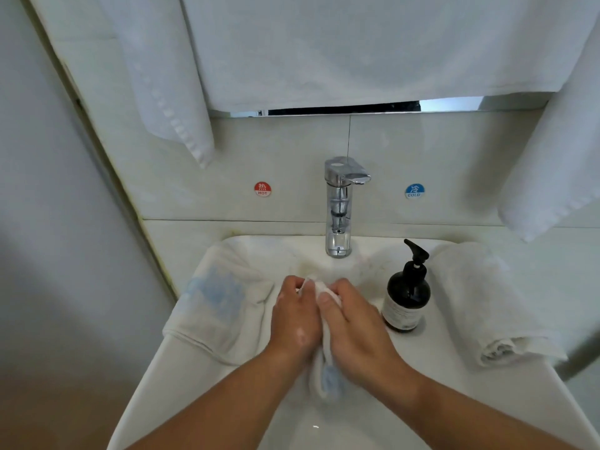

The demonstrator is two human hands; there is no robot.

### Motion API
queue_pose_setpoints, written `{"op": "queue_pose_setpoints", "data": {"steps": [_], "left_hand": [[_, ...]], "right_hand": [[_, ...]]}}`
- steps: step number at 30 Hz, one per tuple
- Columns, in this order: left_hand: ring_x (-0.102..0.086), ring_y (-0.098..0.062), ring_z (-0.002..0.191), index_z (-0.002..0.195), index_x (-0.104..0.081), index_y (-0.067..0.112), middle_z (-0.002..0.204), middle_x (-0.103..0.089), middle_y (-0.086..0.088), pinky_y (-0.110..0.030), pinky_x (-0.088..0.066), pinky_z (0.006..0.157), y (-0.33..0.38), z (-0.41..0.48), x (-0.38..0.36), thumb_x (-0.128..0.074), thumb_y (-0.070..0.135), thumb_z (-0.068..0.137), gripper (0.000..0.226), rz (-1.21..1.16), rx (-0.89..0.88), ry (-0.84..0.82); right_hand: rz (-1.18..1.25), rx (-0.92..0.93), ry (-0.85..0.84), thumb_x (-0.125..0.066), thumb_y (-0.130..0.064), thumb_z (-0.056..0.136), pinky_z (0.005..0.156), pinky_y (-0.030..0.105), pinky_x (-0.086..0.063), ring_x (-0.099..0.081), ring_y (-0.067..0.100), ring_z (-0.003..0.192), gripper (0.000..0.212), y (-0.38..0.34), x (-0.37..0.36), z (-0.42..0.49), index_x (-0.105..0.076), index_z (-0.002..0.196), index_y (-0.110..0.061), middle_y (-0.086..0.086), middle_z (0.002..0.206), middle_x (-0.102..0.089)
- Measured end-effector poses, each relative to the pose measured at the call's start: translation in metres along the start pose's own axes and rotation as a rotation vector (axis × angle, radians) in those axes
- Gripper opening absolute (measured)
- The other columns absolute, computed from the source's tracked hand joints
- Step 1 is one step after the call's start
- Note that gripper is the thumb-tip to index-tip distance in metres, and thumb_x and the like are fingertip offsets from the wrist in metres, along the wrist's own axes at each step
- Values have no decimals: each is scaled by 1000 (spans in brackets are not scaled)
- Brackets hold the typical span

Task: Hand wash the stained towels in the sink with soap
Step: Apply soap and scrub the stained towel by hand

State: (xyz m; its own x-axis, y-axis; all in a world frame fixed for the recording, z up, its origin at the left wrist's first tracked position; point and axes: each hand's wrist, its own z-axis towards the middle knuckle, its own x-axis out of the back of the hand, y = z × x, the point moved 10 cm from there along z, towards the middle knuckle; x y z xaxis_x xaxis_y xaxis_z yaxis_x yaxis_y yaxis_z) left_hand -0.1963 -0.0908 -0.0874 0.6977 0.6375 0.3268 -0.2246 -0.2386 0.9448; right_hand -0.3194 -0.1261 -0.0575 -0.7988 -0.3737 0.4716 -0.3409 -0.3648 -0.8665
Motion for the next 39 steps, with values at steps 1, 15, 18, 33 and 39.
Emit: {"op": "queue_pose_setpoints", "data": {"steps": [1,15,18,33,39], "left_hand": [[-69,-24,89,90,-56,28,89,-71,-2,-47,-55,85,-3,-4,-3,-48,43,99,19,-30,22,-14],[-65,-6,81,97,-55,24,87,-69,3,-18,-49,70,26,-35,-7,-45,31,106,15,-16,-158,-35],[-64,-3,80,97,-58,26,85,-69,8,-23,-52,73,43,-39,-3,-50,31,104,12,-6,-246,-25],[-64,-21,91,98,-56,19,86,-63,8,-33,-46,77,19,-20,7,-46,29,105,16,38,-115,60],[-60,-3,86,106,-55,22,93,-65,8,-8,-41,67,54,-48,-11,-41,34,107,19,67,-269,-114]], "right_hand": [[9,46,51,-49,-29,104,64,11,-41,-60,-5,79,17,-9,7,2,-53,88,-27,-11,78,-64],[22,9,198,-50,-28,104,67,18,-40,-59,-6,79,16,4,34,19,-56,90,-23,-11,80,-64],[24,-74,141,-44,-32,106,73,30,-43,-60,6,80,23,26,30,16,-56,89,-20,-6,82,-64],[-86,65,-38,-46,-34,105,65,22,-43,-61,6,77,18,7,5,-8,-54,94,-23,-9,82,-64],[17,-7,216,-49,-29,105,66,15,-42,-62,5,83,12,8,54,13,-58,97,-26,-11,85,-64]]}}
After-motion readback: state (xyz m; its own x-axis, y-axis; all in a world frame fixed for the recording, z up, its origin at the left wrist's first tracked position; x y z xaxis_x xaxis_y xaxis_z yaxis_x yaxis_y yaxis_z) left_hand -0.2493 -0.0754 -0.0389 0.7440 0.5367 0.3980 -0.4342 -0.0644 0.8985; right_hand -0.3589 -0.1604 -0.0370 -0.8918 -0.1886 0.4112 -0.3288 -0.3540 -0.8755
